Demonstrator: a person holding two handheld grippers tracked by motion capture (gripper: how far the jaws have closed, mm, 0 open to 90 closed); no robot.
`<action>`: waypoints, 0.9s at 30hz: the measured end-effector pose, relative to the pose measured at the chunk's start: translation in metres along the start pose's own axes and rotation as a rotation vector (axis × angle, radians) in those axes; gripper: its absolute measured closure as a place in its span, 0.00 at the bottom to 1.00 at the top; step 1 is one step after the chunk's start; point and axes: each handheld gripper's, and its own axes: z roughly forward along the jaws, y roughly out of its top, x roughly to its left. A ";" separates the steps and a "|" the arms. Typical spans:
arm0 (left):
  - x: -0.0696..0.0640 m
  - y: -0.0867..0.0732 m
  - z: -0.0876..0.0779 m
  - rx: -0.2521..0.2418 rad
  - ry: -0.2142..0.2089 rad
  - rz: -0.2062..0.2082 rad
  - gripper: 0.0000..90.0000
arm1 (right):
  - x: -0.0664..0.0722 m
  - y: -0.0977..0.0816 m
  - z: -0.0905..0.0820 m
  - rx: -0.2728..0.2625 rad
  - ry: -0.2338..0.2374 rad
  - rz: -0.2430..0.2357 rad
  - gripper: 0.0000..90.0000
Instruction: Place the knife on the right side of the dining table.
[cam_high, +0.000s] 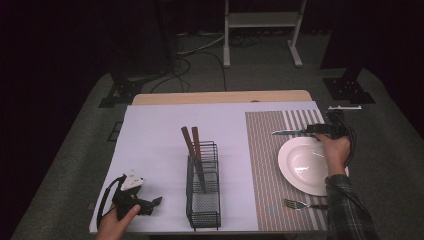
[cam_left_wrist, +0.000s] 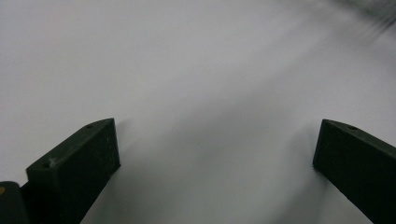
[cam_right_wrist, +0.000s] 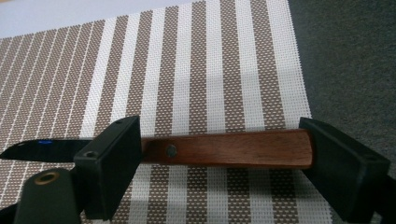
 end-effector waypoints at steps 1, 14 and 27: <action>0.000 0.000 0.000 0.000 0.000 0.000 0.00 | 0.000 0.000 0.000 0.002 -0.003 -0.004 0.16; 0.000 0.000 0.000 0.000 0.000 0.000 0.00 | 0.005 0.000 -0.001 -0.029 -0.067 -0.033 0.14; 0.000 0.000 0.000 -0.001 0.000 0.001 0.00 | 0.018 -0.005 -0.024 -0.106 -0.011 -0.100 0.13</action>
